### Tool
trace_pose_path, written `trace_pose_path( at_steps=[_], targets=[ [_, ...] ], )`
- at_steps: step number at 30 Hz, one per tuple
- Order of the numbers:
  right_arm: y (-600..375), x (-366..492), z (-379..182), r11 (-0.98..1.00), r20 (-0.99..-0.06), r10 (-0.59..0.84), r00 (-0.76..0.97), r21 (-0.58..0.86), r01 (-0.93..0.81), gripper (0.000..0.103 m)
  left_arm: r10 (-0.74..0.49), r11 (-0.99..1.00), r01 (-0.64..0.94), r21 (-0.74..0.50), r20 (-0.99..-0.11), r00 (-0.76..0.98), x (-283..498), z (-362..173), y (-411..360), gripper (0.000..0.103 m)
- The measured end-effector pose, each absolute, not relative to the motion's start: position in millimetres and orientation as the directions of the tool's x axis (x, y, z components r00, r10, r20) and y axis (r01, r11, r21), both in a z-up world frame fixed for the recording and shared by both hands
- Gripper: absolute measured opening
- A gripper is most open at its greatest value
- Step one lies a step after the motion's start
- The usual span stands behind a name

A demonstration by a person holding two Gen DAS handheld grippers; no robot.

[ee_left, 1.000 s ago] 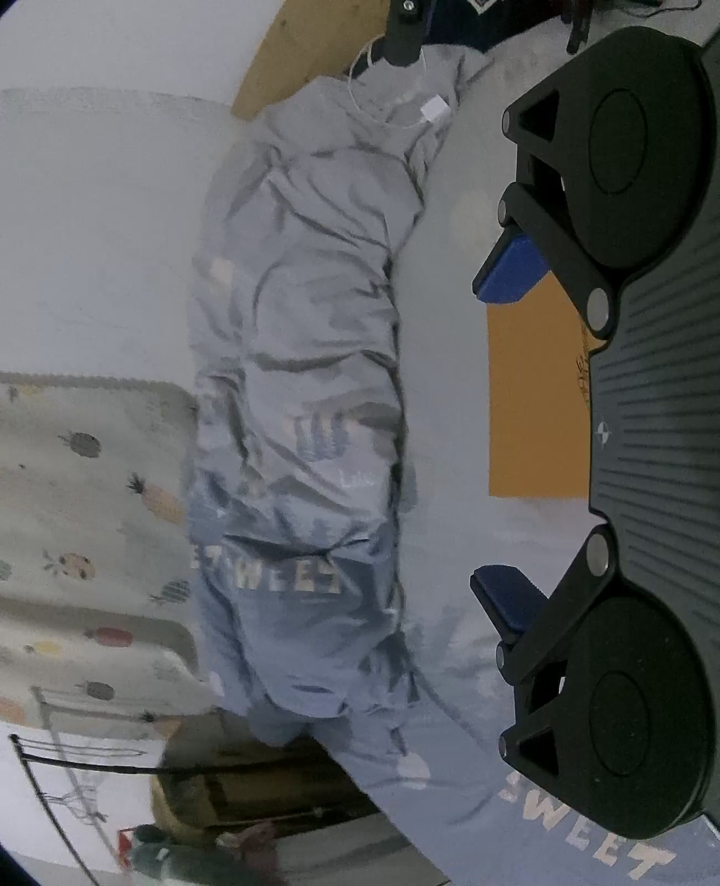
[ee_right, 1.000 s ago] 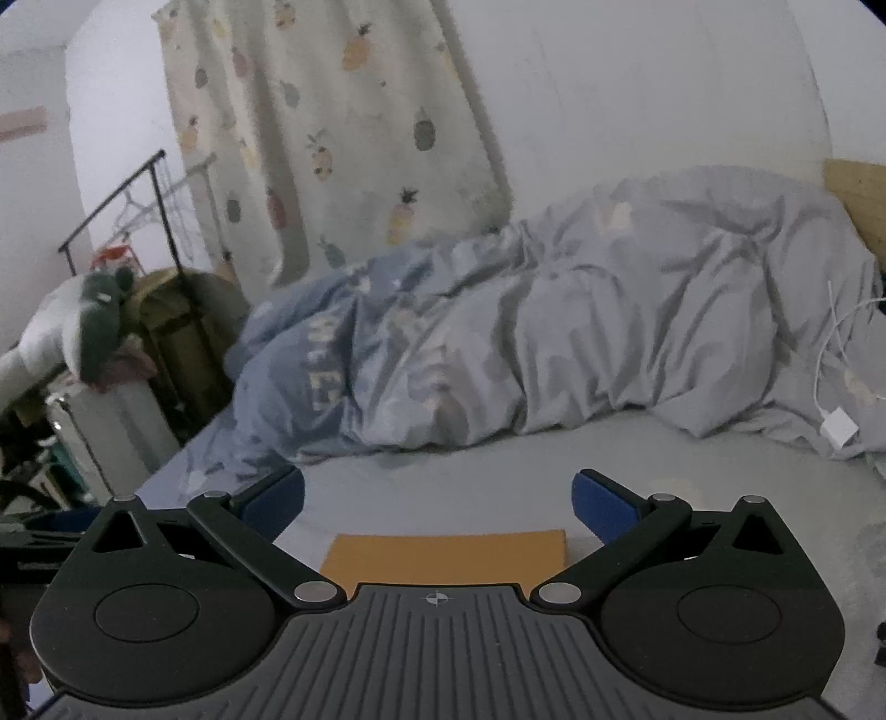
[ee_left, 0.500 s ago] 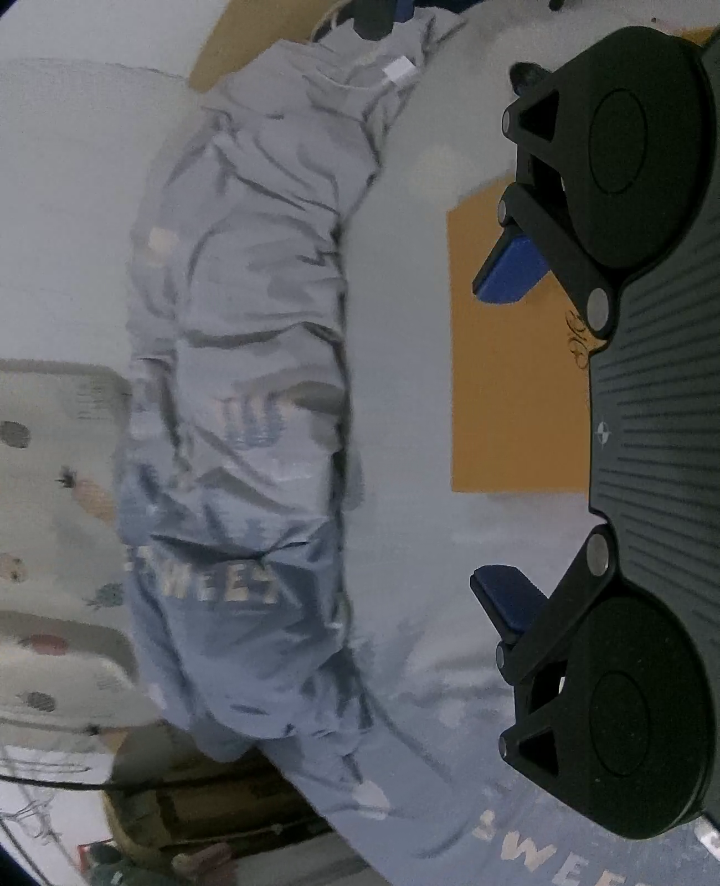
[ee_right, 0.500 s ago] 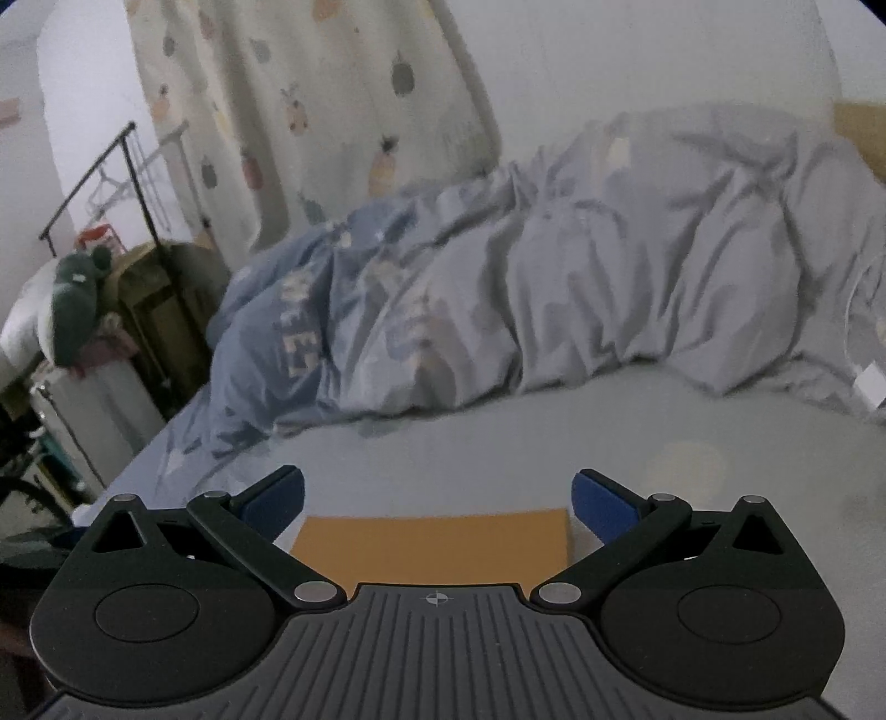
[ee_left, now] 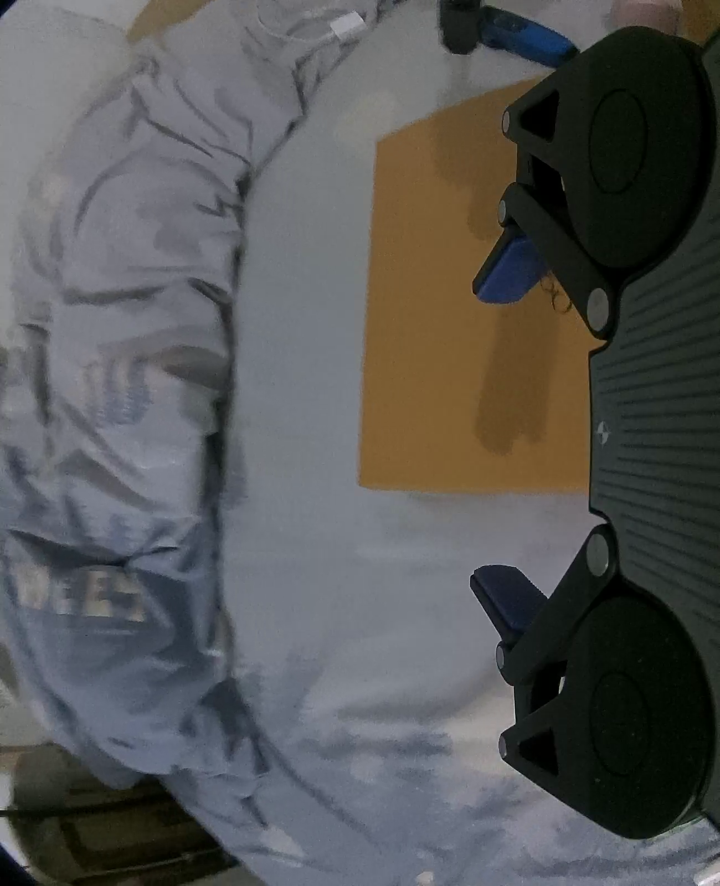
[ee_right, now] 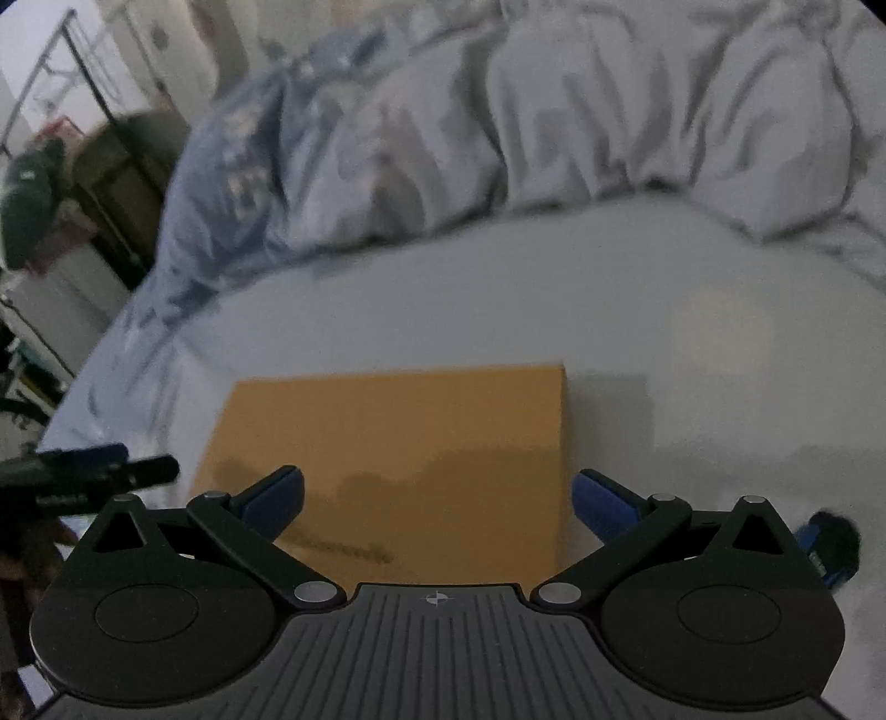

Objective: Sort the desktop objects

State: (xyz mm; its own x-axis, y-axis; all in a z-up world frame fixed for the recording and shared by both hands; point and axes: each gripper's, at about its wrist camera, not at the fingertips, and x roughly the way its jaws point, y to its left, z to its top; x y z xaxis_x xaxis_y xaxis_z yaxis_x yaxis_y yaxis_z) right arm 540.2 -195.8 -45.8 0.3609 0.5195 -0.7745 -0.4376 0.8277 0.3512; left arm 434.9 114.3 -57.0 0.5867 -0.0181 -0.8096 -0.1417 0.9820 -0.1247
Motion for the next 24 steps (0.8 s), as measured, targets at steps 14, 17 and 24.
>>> trace_pose_path(
  at_steps=[14, 17, 24],
  targets=[
    [-195, 558, -107, 0.843, -0.845, 0.477, 0.243, 0.361, -0.399, 0.103, -0.162, 0.963, -0.117, -0.241, -0.871, 0.463, 468, -110, 130, 0.103],
    [-191, 559, -116, 0.837, -0.854, 0.48, 0.201, 0.378, -0.396, 0.103, -0.214, 0.95, -0.109, -0.291, -0.867, 0.45, 472, -115, 131, 0.103],
    [-182, 560, -123, 0.842, -0.859, 0.482, 0.17, 0.401, -0.361, 0.103, -0.257, 0.941, -0.095, -0.324, -0.87, 0.42, 478, -123, 127, 0.103]
  ],
)
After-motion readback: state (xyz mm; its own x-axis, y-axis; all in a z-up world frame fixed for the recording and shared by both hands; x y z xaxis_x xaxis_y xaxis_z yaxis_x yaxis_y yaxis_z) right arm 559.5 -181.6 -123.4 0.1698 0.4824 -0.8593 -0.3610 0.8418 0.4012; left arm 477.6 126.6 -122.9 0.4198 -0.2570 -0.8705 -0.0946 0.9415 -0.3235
